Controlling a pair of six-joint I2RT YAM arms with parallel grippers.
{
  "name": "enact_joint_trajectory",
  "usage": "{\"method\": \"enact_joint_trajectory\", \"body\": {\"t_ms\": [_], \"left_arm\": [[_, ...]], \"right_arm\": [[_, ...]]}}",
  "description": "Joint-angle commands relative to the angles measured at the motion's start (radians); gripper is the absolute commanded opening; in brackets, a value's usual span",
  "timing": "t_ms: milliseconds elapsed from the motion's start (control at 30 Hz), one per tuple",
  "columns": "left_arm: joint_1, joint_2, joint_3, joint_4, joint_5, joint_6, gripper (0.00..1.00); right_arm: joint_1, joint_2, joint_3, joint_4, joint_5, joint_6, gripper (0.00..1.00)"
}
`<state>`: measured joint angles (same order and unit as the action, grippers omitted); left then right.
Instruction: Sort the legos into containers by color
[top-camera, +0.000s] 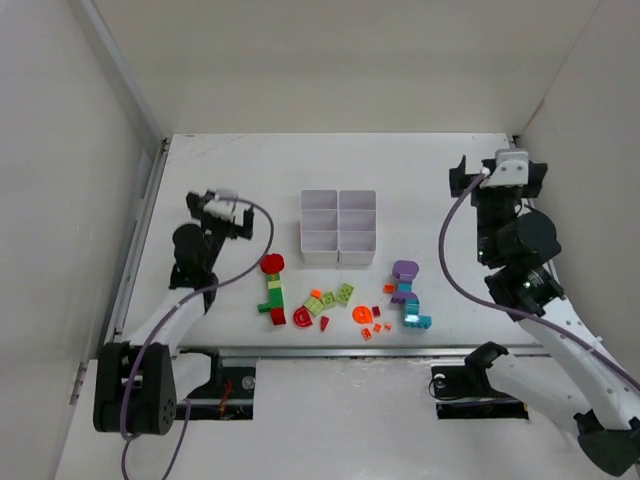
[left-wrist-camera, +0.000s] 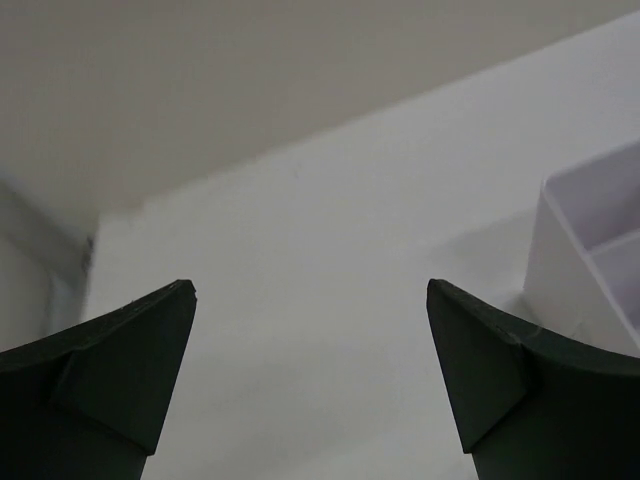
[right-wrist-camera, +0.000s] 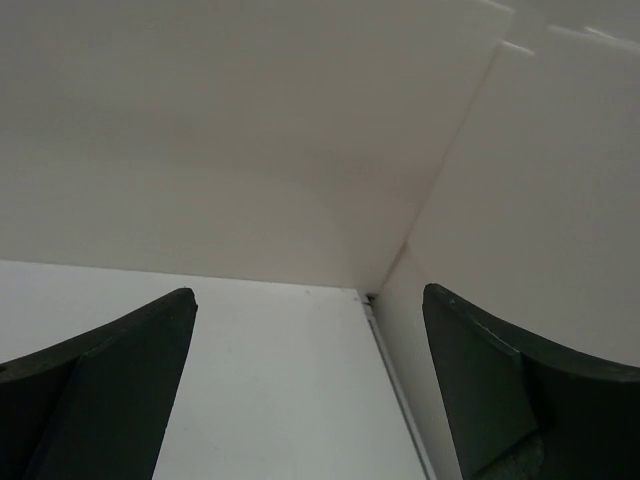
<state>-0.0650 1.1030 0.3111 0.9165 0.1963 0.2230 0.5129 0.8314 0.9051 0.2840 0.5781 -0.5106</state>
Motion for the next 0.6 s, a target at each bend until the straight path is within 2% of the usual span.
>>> {"method": "enact_joint_trajectory", "body": {"t_ms": [0,33,67,167,200,233,267,300,333,400,467,567], "left_arm": [[-0.033,-0.095,0.307,-0.484,0.242,0.324,1.00],[-0.064,-0.095,0.353,-0.529,0.197,0.349,1.00],[-0.077,-0.082,0.443,-0.571,0.152,0.416,1.00],[-0.124,-0.005,0.595,-0.796,0.054,0.568,1.00],[-0.124,0.017,0.699,-0.844,0.036,0.575,1.00],[-0.124,0.058,0.745,-0.907,0.003,0.541,1.00],[-0.134,0.076,0.787,-0.927,-0.020,0.501,1.00],[-0.134,0.093,0.854,-0.942,-0.046,0.456,1.00],[-0.143,0.121,0.879,-0.953,-0.070,0.353,1.00],[-0.153,0.130,0.913,-0.966,-0.090,0.287,1.00],[-0.162,0.130,0.913,-0.958,-0.039,0.242,1.00],[-0.171,0.120,0.901,-0.917,-0.067,0.100,1.00]], "right_arm": [[0.081,0.014,0.113,-0.250,0.403,-0.080,1.00],[0.100,0.041,0.144,-0.313,0.539,-0.071,1.00],[0.111,0.070,0.176,-0.398,0.607,-0.071,1.00],[0.098,0.188,0.176,-0.453,0.823,-0.051,1.00],[0.098,0.207,0.213,-0.469,0.850,0.002,1.00],[0.098,0.207,0.266,-0.597,0.836,0.276,1.00],[0.111,0.207,0.355,-0.828,0.520,0.472,1.00],[0.058,0.207,0.442,-0.949,0.338,0.541,1.00],[0.027,0.162,0.443,-0.935,0.165,0.558,1.00],[-0.025,0.129,0.390,-0.904,-0.184,0.583,1.00],[-0.025,0.143,0.321,-0.957,-0.205,0.697,1.00],[-0.011,0.214,0.252,-1.118,-0.230,0.860,1.00]]}}
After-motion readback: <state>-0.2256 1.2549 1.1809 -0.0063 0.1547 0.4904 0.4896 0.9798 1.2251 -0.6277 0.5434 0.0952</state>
